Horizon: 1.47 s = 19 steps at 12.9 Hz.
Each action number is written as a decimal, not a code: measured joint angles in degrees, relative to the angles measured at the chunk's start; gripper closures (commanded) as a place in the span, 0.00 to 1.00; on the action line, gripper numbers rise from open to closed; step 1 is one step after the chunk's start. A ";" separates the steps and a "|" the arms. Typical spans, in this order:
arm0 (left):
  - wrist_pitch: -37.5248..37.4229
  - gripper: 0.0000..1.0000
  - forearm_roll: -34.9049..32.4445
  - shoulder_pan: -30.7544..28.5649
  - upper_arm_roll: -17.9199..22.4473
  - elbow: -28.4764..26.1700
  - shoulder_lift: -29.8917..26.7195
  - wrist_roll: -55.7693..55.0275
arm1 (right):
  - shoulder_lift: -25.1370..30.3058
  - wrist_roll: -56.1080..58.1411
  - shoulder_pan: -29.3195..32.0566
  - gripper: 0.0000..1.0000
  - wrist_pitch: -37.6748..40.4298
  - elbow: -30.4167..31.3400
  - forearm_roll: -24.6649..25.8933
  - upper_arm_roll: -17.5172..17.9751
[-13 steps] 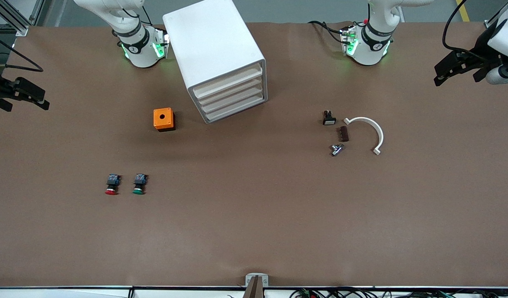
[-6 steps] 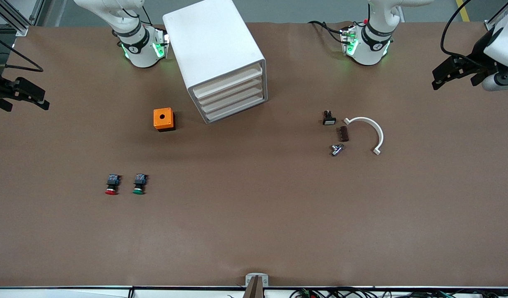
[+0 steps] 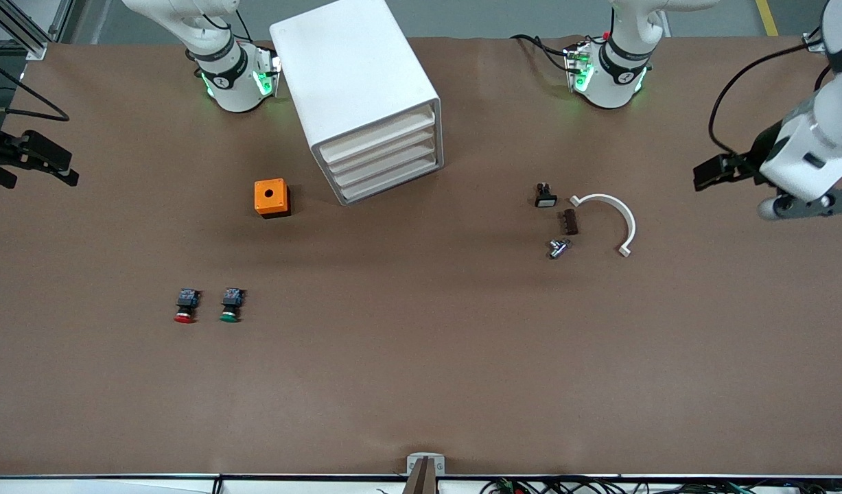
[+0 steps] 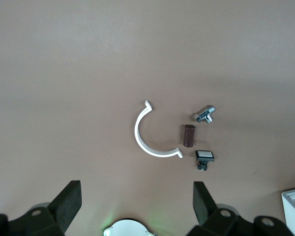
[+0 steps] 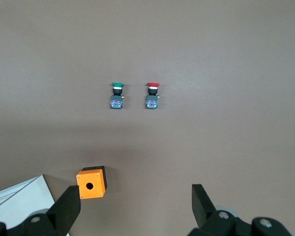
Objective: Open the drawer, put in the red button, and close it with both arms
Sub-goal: 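Reach the right gripper toward the red button while the left gripper reaches the drawer, then grasp the red button with the right gripper while the left gripper grasps the drawer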
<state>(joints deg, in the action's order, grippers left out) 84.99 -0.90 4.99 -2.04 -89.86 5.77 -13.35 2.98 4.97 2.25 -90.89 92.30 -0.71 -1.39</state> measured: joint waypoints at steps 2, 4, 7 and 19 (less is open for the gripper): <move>0.57 0.00 1.23 0.56 -0.37 0.20 3.50 -9.19 | 0.00 0.00 0.02 0.00 -0.04 0.03 0.09 -0.03; 0.69 0.00 3.43 2.02 -0.96 0.70 7.34 -21.17 | 0.00 0.00 0.02 0.00 -0.05 0.02 0.20 -0.03; 1.05 0.00 10.96 4.90 -1.26 2.39 14.41 -37.98 | -0.29 -0.01 0.25 0.00 -0.03 0.07 0.49 -0.10; 5.95 0.00 39.04 16.24 -1.44 7.22 30.97 -95.65 | -19.97 -2.49 1.91 0.00 -27.90 10.32 0.76 0.03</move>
<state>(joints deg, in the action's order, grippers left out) 90.94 38.14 21.23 -3.48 -82.64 36.74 -109.00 -16.99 2.48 4.16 -118.79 102.62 0.04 -1.36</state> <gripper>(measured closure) 0.000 0.000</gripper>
